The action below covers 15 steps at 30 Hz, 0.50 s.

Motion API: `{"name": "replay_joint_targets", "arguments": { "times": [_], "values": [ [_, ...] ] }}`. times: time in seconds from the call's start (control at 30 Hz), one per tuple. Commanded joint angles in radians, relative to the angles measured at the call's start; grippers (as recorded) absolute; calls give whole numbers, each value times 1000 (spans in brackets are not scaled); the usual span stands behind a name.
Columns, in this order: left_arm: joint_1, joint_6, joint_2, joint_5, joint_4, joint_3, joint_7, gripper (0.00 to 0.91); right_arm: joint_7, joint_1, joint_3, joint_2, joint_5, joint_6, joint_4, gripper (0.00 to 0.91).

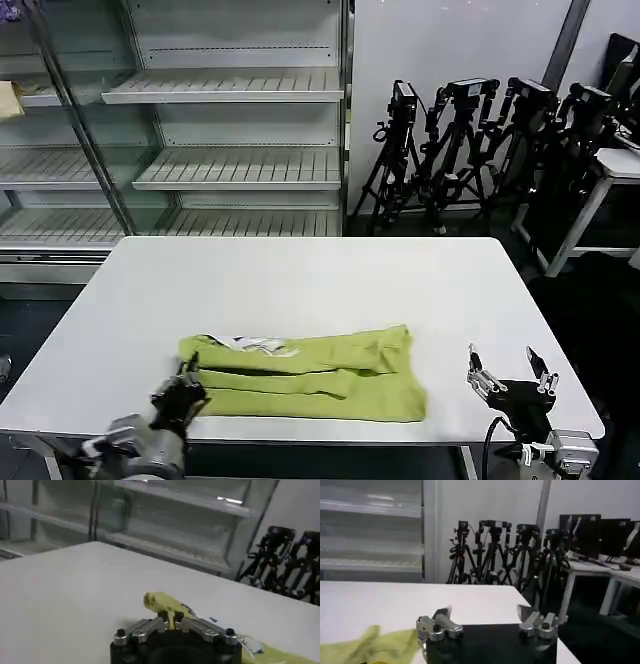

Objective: Fold and organize the clothes.

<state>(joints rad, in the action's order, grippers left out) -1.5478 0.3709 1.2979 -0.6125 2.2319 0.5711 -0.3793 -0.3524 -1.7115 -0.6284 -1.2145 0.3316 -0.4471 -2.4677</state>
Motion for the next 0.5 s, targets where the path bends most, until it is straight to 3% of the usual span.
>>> {"name": "replay_joint_targets", "arguments": {
  "times": [0.03, 0.5],
  "values": [
    [21, 75, -65, -532, 53, 158, 16, 40, 0, -2, -4, 4, 3, -1, 14, 907],
    [65, 76, 89, -647, 133, -127, 16, 40, 2, -94, -44, 5, 4, 24, -18, 907]
  ]
}}
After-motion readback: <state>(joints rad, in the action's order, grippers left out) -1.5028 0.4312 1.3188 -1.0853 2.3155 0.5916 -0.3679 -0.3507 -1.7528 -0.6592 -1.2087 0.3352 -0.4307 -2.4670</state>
